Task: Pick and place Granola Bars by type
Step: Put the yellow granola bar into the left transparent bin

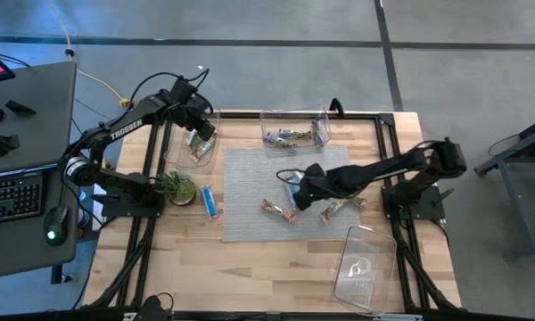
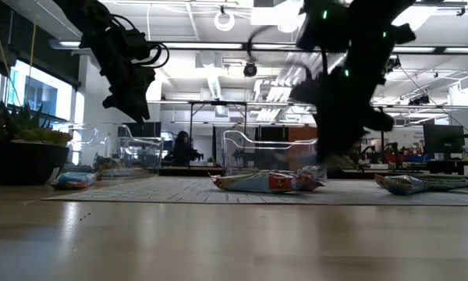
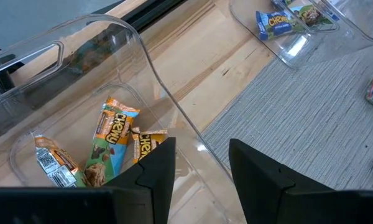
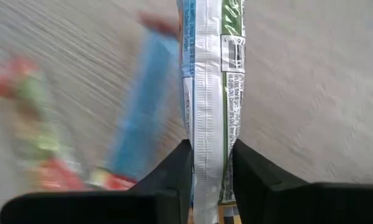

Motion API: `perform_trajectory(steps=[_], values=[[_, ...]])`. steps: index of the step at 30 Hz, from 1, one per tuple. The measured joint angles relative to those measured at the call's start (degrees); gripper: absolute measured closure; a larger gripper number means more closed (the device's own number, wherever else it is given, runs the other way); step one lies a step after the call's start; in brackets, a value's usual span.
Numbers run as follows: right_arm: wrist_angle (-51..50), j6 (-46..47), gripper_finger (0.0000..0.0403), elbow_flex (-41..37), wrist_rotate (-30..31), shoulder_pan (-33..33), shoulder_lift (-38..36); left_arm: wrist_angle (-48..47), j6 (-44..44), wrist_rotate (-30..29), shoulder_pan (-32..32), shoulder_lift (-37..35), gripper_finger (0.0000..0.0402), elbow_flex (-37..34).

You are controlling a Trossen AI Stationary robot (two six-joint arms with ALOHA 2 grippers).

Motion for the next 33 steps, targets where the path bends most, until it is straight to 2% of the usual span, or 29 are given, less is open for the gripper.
perform_trajectory(steps=[4, 9, 13, 17, 22, 25, 30, 33], values=[[9.01, -6.12, 0.0324, 0.0, 2.8, 0.47, -4.56, 0.0, 0.01, -0.55, -0.02, 0.0, 0.0257, 0.0], [29.13, -16.45, 0.0325, 0.0, -2.75, -0.34, -4.44, 0.0, 0.01, -1.43, 0.0, 0.0, 0.0257, 0.0], [38.71, -23.05, 0.0325, 0.47, -2.67, -0.6, -3.34, 0.76, 0.01, -1.77, 0.0, 0.0, 0.0257, 0.0], [37.22, -26.52, 0.0325, 5.41, -0.31, -2.4, -0.62, 2.65, 0.28, -2.4, -0.02, 0.0, 0.0257, 0.0], [35.73, -32.21, 0.0325, 15.28, -3.29, -5.6, 5.89, 2.32, -1.76, -2.53, 0.02, 0.09, 0.0257, 2.56], [31.32, -34.26, 0.0325, 22.03, -2.68, -7.73, 10.61, 1.05, -1.91, -5.23, 0.02, 0.09, 0.0257, 7.29], [25.59, -34.94, 0.0325, 33.54, 1.85, -10.52, 20.26, -1.69, -1.0, -10.06, 0.01, 0.02, 0.0257, 17.44], [25.01, -35.22, 0.0325, 40.94, -0.34, -11.33, 26.59, -3.0, -0.27, -11.91, 0.0, 0.0, 0.0257, 22.63]])
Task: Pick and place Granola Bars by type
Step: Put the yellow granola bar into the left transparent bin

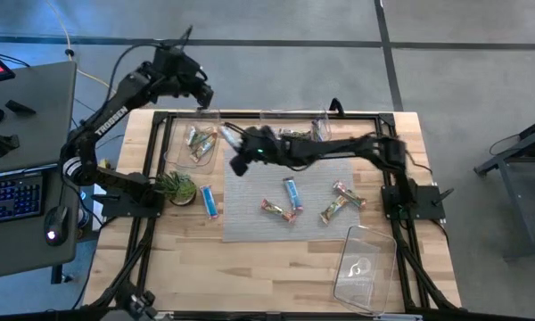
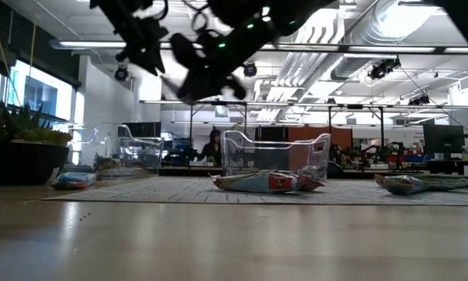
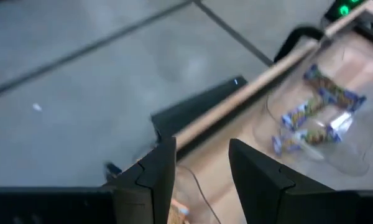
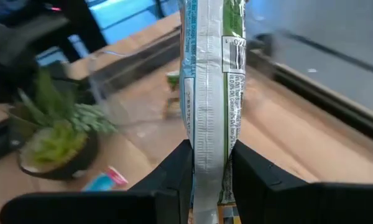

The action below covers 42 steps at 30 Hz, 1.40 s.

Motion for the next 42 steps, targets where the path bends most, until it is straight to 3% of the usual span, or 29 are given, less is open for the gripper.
perform_trajectory(steps=[4, 11, 16, 20, 25, 32, 34, 37, 40, 42], values=[[-0.39, -1.63, 0.0325, 11.04, -4.15, -1.24, 8.12, -1.81, 2.84, -1.0, 0.0, -0.02, 0.0257, 4.95], [-0.47, -3.12, 0.0325, 29.07, -3.1, -2.36, 21.43, -4.66, 3.78, -1.03, 0.0, -0.03, 0.0257, 7.3], [4.28, -3.49, 0.0325, 37.32, -2.96, -2.59, 28.65, -5.81, 3.76, -0.72, 0.0, -0.02, 0.0257, 7.3], [6.96, -3.93, 0.0325, 39.38, -2.84, -2.98, 31.5, -5.73, 3.6, -0.23, 0.0, -0.02, 0.0257, 7.3], [7.8, -4.77, 0.0325, 37.04, 2.4, -3.27, 32.49, -6.14, 2.64, 0.93, 0.0, -0.02, 0.0257, 7.3], [10.39, -5.26, 0.0325, 36.67, 2.93, -3.66, 32.49, -6.12, 2.66, 1.12, 0.0, -0.02, 0.0257, 7.3], [13.43, -5.89, 0.0325, 36.67, 1.32, -4.05, 32.49, -6.14, 2.66, 1.12, 0.0, -0.02, 0.0257, 7.3], [17.41, -5.48, 0.0325, 36.72, -6.29, -4.86, 32.37, -6.14, 2.66, 1.12, 0.0, -0.02, 0.0257, 7.3], [14.02, -3.26, 0.0325, 36.74, -13.42, -5.48, 32.31, -6.39, 2.66, 1.12, 0.0, -0.02, 0.0257, 7.3], [11.15, -1.23, 0.0325, 36.71, -13.13, -5.47, 32.65, -7.21, 2.66, 1.1, 0.0, -0.02, 0.0257, 7.28]])
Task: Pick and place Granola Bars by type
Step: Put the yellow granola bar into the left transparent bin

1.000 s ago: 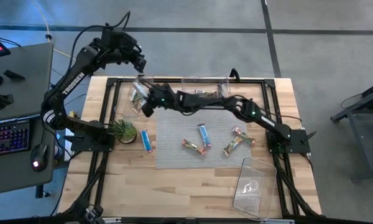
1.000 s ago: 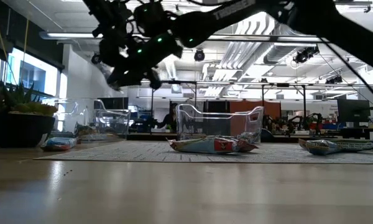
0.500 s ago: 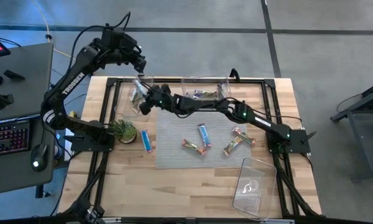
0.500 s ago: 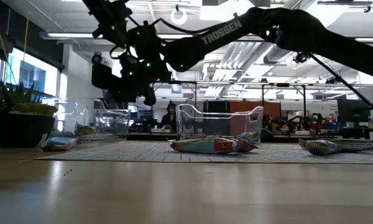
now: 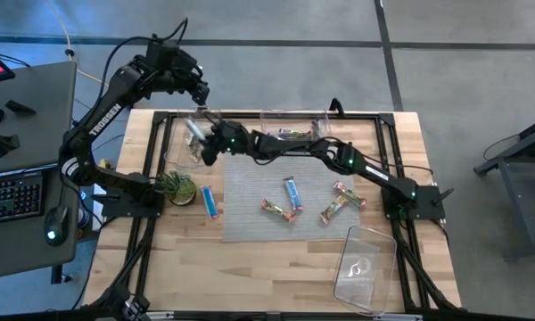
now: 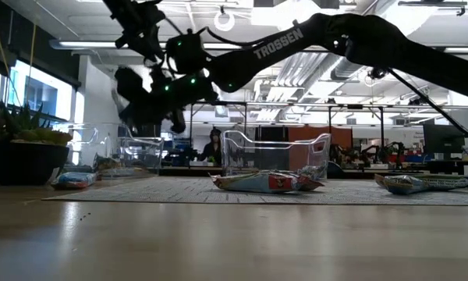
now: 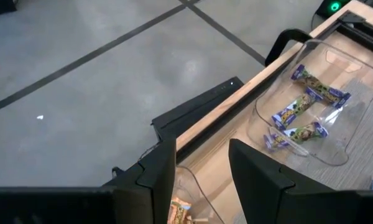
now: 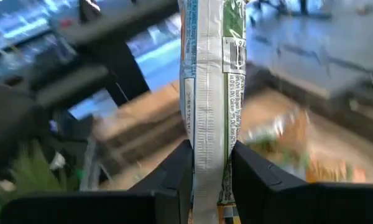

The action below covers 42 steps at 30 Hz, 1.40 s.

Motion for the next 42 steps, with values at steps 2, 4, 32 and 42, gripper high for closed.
perform_trajectory(steps=[2, 4, 32, 42], values=[[-1.71, 1.27, 0.0325, -0.15, 0.81, 0.06, 0.12, -0.09, 0.0, 0.0, 0.0, 0.0, 0.0257, 0.0], [-1.92, 1.35, 0.0325, -0.14, 0.88, 0.04, 0.12, -0.23, 0.0, 0.02, 0.0, 0.0, 0.0257, 0.0], [0.07, -21.47, 0.0324, -0.02, 12.36, 1.47, 0.03, -1.84, 0.0, 0.09, 0.0, 0.0, 0.0257, 0.0], [3.26, -35.88, 0.0324, -0.06, 11.39, 4.08, 0.06, -3.24, 0.0, -0.03, 0.0, 0.0, 0.0257, 0.0]])
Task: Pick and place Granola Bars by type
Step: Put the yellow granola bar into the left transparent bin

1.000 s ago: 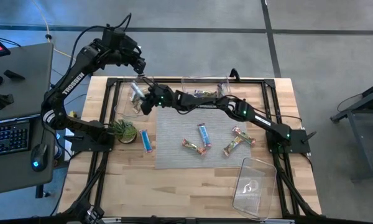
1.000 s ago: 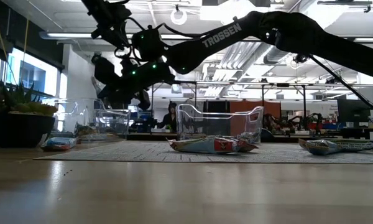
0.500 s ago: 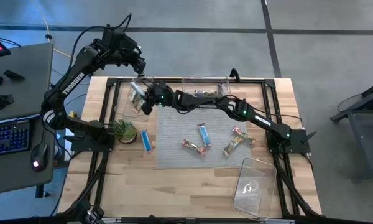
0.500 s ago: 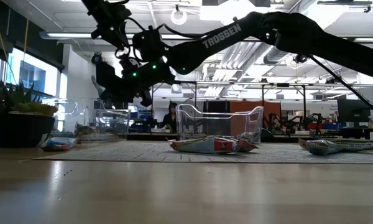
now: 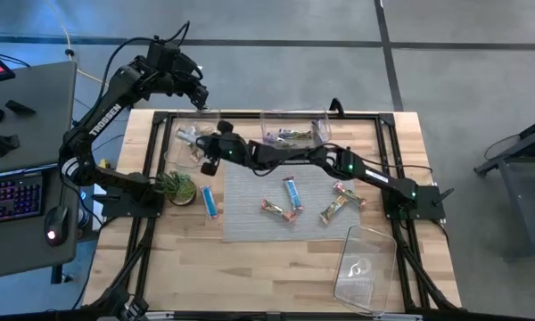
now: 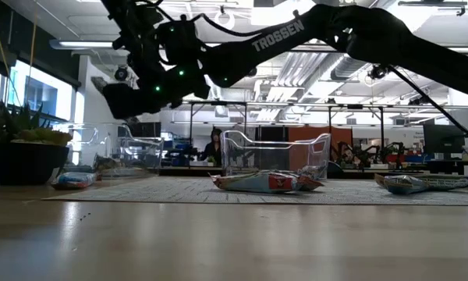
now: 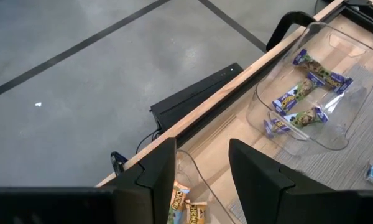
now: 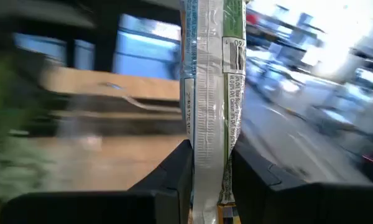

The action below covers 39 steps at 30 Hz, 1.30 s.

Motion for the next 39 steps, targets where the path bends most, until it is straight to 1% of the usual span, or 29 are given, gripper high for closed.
perform_trajectory(steps=[3, 5, 7, 8, 17, 21, 26, 28, 31, 33, 36, 39], values=[[-0.06, 4.43, 0.0324, 0.0, -8.91, -0.71, 0.06, -0.01, 0.0, -0.02, 0.0, 0.0, 0.0257, 0.0], [0.97, 10.28, 0.0324, 0.07, -11.26, -1.34, 0.83, 0.01, 0.0, -0.02, 0.0, 0.0, 0.0257, 0.0], [0.93, 14.85, 0.0321, 0.04, -11.3, -1.95, 1.64, -0.01, 0.0, 0.0, -0.02, 0.0, 0.0257, 0.0], [1.43, 15.58, 0.0318, 0.04, -11.32, -2.24, 1.99, -0.01, 0.0, 0.02, -0.02, 0.0, 0.0257, 0.0], [1.0, 14.53, 0.0267, 0.07, -11.2, -2.58, 3.35, -0.01, 0.0, -0.02, 0.0, 0.0, 0.0257, 0.0], [4.27, 14.18, 0.0245, 0.0, -11.15, -2.57, 3.43, -0.03, 0.02, 0.0, -0.02, 0.0, 0.0257, 0.0], [2.99, 13.81, 0.0241, -0.09, -12.29, -2.38, 0.51, -0.41, 0.4, -0.02, 0.0, 0.0, 0.0257, 0.0], [-0.87, 12.75, 0.0247, -0.09, -12.36, -2.02, -2.71, -0.41, 0.5, -0.28, 0.0, 0.0, 0.0257, 0.0], [-11.28, 9.16, 0.0262, 0.02, -12.64, -0.96, -9.52, -0.92, 0.54, -0.41, 0.0, 0.0, 0.0257, 0.0], [-21.93, 9.62, 0.027, 0.2, -12.88, -0.26, -14.27, -1.29, 0.55, -0.53, 0.0, 0.0, 0.0257, 0.0], [-41.19, 12.57, 0.0277, 0.05, -12.82, 0.72, -21.19, -1.62, 0.57, -0.66, 0.0, 0.0, 0.0257, 0.0], [-57.34, 17.21, 0.0278, -0.03, -10.78, 1.86, -28.27, -1.69, 0.59, -0.69, 0.0, 0.0, 0.0257, 0.0]])
